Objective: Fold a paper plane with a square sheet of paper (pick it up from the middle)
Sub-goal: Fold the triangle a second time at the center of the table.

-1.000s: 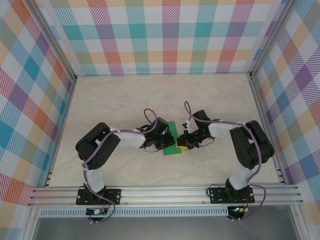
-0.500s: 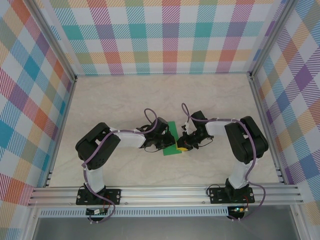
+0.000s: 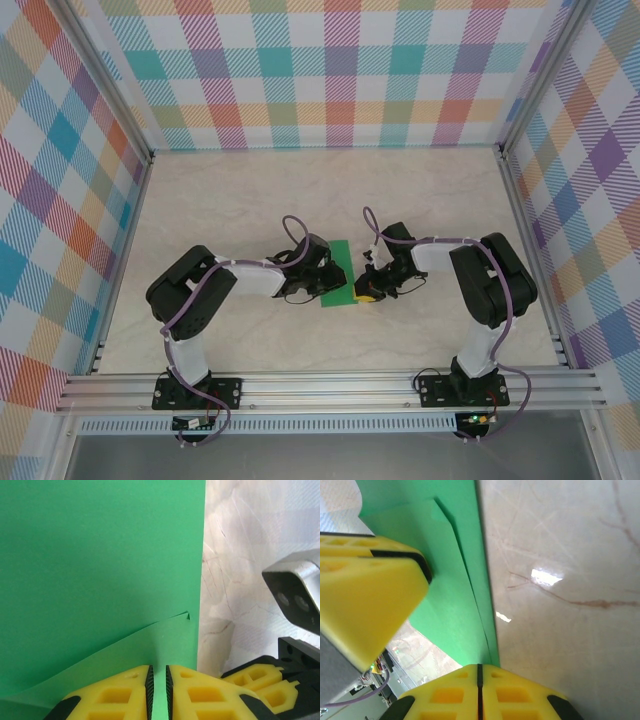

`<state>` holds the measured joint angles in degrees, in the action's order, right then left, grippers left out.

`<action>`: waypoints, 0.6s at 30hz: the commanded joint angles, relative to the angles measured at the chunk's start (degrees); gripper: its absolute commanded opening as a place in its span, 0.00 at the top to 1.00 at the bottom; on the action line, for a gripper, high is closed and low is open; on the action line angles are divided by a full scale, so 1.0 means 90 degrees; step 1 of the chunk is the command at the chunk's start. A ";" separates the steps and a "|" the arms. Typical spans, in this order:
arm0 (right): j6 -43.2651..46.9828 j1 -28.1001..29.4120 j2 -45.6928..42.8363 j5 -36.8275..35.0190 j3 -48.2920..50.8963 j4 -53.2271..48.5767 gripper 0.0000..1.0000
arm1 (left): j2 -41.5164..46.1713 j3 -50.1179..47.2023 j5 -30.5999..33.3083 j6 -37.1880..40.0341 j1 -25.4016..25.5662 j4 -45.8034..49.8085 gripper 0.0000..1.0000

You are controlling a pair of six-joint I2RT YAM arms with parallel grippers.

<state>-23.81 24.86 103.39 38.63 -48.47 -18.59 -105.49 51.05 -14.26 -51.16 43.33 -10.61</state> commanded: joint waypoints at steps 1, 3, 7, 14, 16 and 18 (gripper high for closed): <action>0.0115 0.0064 0.0354 -0.0885 0.0277 -0.0279 0.92 | 0.0097 -0.0147 0.0378 0.0124 -0.0148 0.0150 0.82; 0.0128 0.0060 0.0322 -0.0858 0.0257 -0.0296 0.92 | 0.0026 -0.0074 0.0259 0.0129 -0.0149 0.0207 0.82; 0.0080 0.0067 -0.0187 -0.0758 0.0126 -0.0372 0.91 | -0.0007 -0.0088 0.0162 0.0081 -0.0152 0.0206 0.82; -0.0066 0.0366 -0.0736 -0.0973 -0.0355 -0.0605 0.93 | -0.0032 -0.0074 0.0091 0.0011 -0.0146 0.0233 0.82; -0.0130 0.0425 -0.0708 -0.0966 -0.0420 -0.0551 0.93 | -0.0036 -0.0074 0.0066 -0.0025 -0.0145 0.0204 0.82; -0.0170 0.0513 -0.0609 -0.0886 -0.0528 -0.0551 0.94 | -0.0047 -0.0073 0.0071 -0.0053 -0.0143 0.0188 0.82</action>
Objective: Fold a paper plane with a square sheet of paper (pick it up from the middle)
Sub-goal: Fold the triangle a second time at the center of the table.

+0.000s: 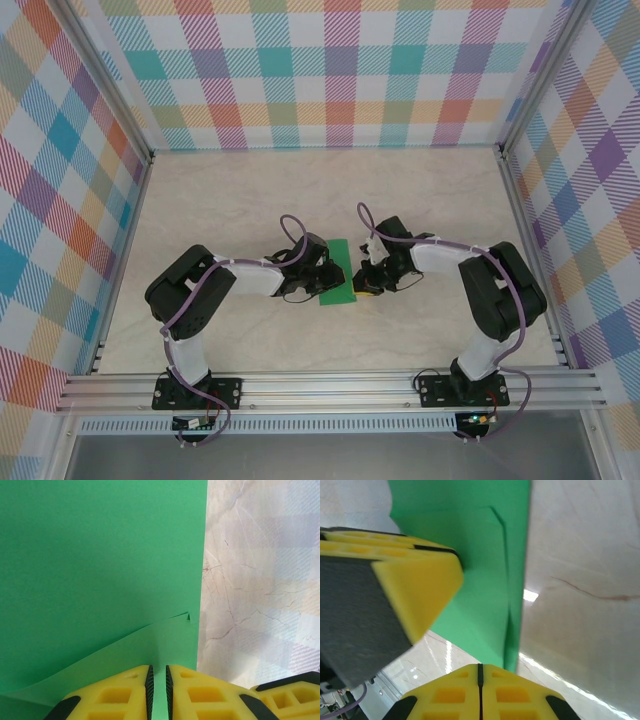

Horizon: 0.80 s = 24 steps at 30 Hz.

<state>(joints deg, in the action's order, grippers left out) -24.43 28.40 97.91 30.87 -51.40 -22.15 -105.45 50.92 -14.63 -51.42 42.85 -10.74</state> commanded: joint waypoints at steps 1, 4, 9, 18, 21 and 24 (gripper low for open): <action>-0.0118 0.0189 0.0050 0.0021 -0.0252 -0.0146 0.94 | -0.0051 -0.0061 0.0113 -0.0029 -0.0090 0.0207 0.82; -0.0193 0.0457 0.0232 -0.0134 -0.0423 -0.0170 0.94 | -0.0061 -0.0058 0.0095 -0.0047 -0.0088 0.0198 0.82; -0.0340 0.0487 0.0703 -0.0651 -0.0428 -0.0159 0.97 | -0.0011 -0.0086 0.0093 -0.0071 -0.0093 0.0168 0.82; -0.0376 0.0478 0.0900 -0.0968 0.0074 -0.0074 0.98 | 0.0088 -0.0100 0.0200 -0.0014 -0.0101 0.0227 0.83; -0.0339 0.0477 0.0893 -0.1018 0.0122 -0.0126 0.97 | 0.0122 -0.0118 0.0239 0.0010 -0.0141 0.0237 0.83; -0.0275 0.0477 0.0900 -0.1060 0.0177 -0.0157 0.97 | 0.0154 -0.0118 0.0250 0.0085 -0.0231 0.0246 0.84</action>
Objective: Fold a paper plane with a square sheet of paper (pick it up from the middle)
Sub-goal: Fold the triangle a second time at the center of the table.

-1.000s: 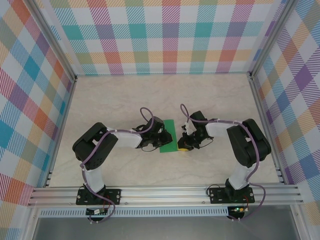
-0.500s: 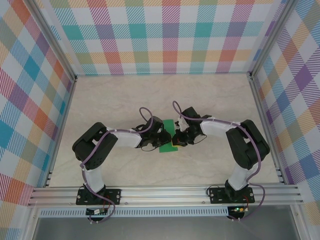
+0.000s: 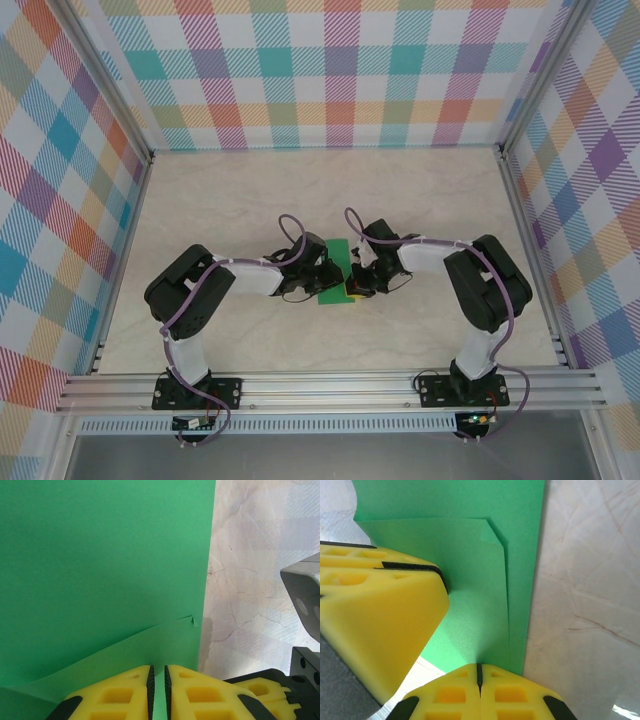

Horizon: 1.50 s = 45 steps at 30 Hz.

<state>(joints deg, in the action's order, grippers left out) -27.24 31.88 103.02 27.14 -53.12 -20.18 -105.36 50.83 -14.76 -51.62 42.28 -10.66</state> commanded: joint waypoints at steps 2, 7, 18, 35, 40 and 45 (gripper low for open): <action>0.0067 0.0086 0.0350 -0.0594 0.0404 -0.0350 0.97 | 0.0155 -0.0110 0.0287 0.0168 -0.0219 0.0242 0.84; 0.0129 0.0081 0.0466 -0.0596 0.0444 -0.0378 0.98 | 0.0126 -0.0149 0.0351 0.0296 -0.0380 0.0170 0.84; 0.0173 0.0061 0.0527 -0.0564 0.0463 -0.0404 0.98 | 0.0069 -0.0319 0.0347 0.0460 -0.0697 -0.0051 0.84; 0.0225 0.0022 0.0506 -0.0544 0.0434 -0.0518 0.98 | 0.0154 -0.0642 0.0205 0.0795 -0.1151 -0.0409 0.84; 0.0239 0.0027 0.0501 -0.0535 0.0412 -0.0548 0.98 | 0.0191 -0.0772 0.0185 0.0881 -0.1267 -0.0567 0.84; 0.0237 0.0022 0.0501 -0.0468 0.0387 -0.0521 0.98 | 0.0336 -0.0755 0.0177 0.0933 -0.1391 -0.0439 0.84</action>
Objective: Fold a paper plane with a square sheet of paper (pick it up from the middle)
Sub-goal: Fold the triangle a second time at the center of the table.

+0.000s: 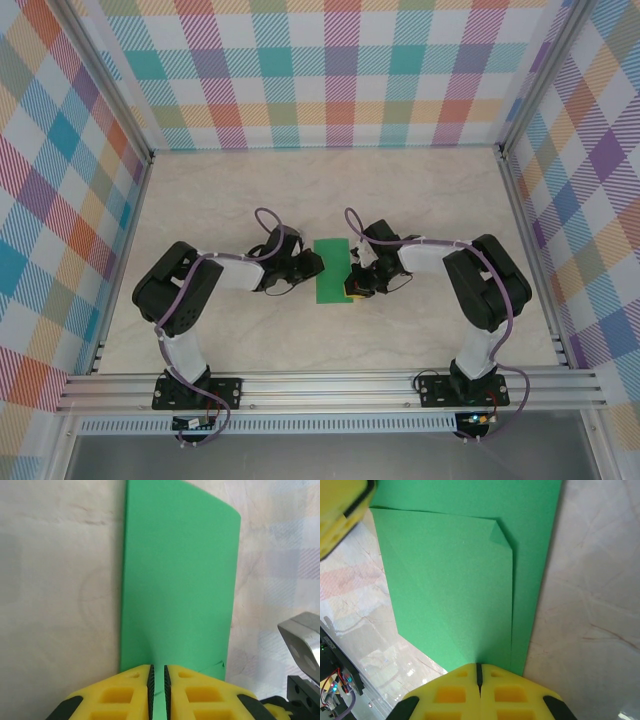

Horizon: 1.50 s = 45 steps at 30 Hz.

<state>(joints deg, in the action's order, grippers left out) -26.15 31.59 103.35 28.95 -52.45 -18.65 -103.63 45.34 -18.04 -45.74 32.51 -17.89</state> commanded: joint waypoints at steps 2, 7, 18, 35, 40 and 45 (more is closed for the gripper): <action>0.0118 0.0054 0.0456 -0.0639 0.0300 -0.0691 0.98 | 0.0218 -0.0117 0.0495 0.0277 -0.0346 0.0412 0.83; 0.0103 0.0054 0.0424 -0.0580 0.0253 -0.0677 0.98 | 0.0533 0.0028 0.0133 0.0183 -0.0342 0.0513 0.82; 0.0026 0.0054 0.0402 -0.0503 0.0177 -0.0571 0.97 | 0.0641 0.0362 -0.0616 0.0250 0.0383 0.0785 0.82; -0.0074 0.0102 -0.0102 0.0032 -0.0386 -0.0578 0.94 | -0.0302 0.0401 0.0130 0.0101 0.0577 0.1294 0.88; -0.0179 0.0189 0.0050 0.0160 -0.0680 -0.0497 0.93 | -0.0301 0.0389 0.0105 0.0074 0.0575 0.1274 0.88; -0.0209 0.0239 0.0415 0.0225 -0.0979 -0.0495 0.92 | -0.0284 0.0409 0.0081 0.0053 0.0581 0.1258 0.88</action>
<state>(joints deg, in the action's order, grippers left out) -27.44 33.28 104.51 29.47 -59.48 -22.11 -104.53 48.95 -20.27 -45.39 37.74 -10.37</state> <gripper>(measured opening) 0.077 0.123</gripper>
